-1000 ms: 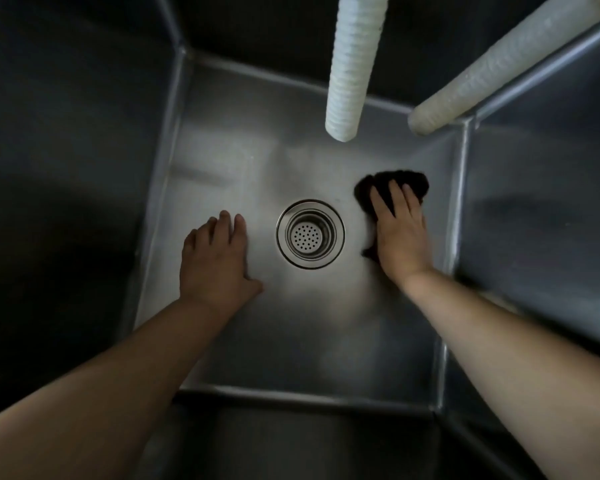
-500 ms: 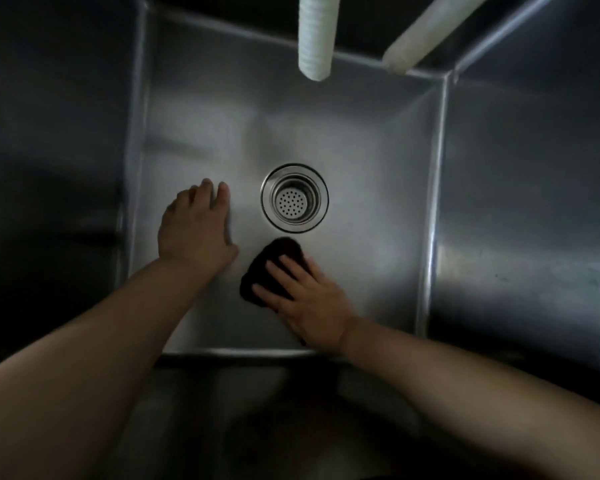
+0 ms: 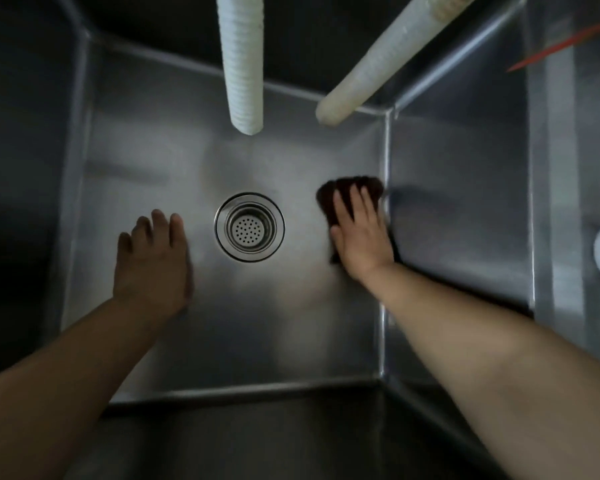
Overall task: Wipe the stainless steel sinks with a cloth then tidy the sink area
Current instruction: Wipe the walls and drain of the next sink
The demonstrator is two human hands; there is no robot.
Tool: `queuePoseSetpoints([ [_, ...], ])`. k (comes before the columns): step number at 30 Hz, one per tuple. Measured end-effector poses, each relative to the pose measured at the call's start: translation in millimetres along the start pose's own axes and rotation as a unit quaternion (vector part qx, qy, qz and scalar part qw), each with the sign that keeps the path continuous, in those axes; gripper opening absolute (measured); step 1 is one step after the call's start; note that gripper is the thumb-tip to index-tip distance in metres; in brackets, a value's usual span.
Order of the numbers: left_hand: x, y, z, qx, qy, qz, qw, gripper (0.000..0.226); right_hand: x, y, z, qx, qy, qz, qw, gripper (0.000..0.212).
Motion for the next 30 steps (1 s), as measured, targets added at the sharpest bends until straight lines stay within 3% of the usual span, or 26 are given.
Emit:
queuePoseSetpoints([
  [3, 1.0, -3.9, 2.7, 0.027, 0.007, 0.014, 1.0, 0.133, -24.0, 22.6, 69.6, -0.012, 0.006, -0.009, 1.0, 0.056],
  [8, 1.9, -4.8, 5.8, 0.015, 0.001, 0.004, 1.0, 0.141, -58.1, 44.4, 122.1, -0.019, 0.007, -0.154, 0.988, 0.048],
  [12, 3.7, -6.6, 6.0, 0.013, 0.001, 0.01, 1.0, 0.141, -52.2, 42.1, 101.0, 0.041, -0.024, -0.212, 0.976, 0.047],
  [17, 4.5, -1.4, 0.8, 0.021, 0.003, 0.007, 1.0, 0.137, -34.7, 33.3, 23.0, 0.116, 0.037, -0.277, 0.953, 0.047],
  [19, 4.2, 2.8, -4.7, 0.037, 0.004, -0.009, 0.999, 0.127, -24.0, 24.9, -22.8, 0.155, 0.065, -0.292, 0.942, 0.048],
  [22, 3.6, 14.4, -17.4, 0.051, -0.018, -0.042, 0.998, 0.094, -5.4, 16.2, -101.3, 0.228, 0.134, -0.317, 0.911, 0.047],
  [26, -7.2, 36.2, -43.0, 0.022, -0.08, -0.063, 0.995, 0.059, 8.9, 12.5, -184.7, 0.346, 0.237, -0.29, 0.86, 0.044],
  [28, -15.2, 44.3, -55.3, 0.013, -0.107, -0.063, 0.992, 0.052, 8.9, 20.8, -201.8, 0.377, 0.257, -0.3, 0.838, 0.043],
  [30, -21.3, 52.8, -65.5, 0.013, -0.12, -0.064, 0.991, 0.052, 5.0, 35.9, -194.9, 0.36, 0.256, -0.299, 0.846, 0.045],
])
Point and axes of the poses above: each hand's wrist, its own z-axis towards the middle knuckle, its own y-axis out of the back of the hand, x = y × z, the point moved 7 cm from there along z, towards the middle knuckle, and after that the axes turned 12 degrees about -z, right-handed, at the moved point
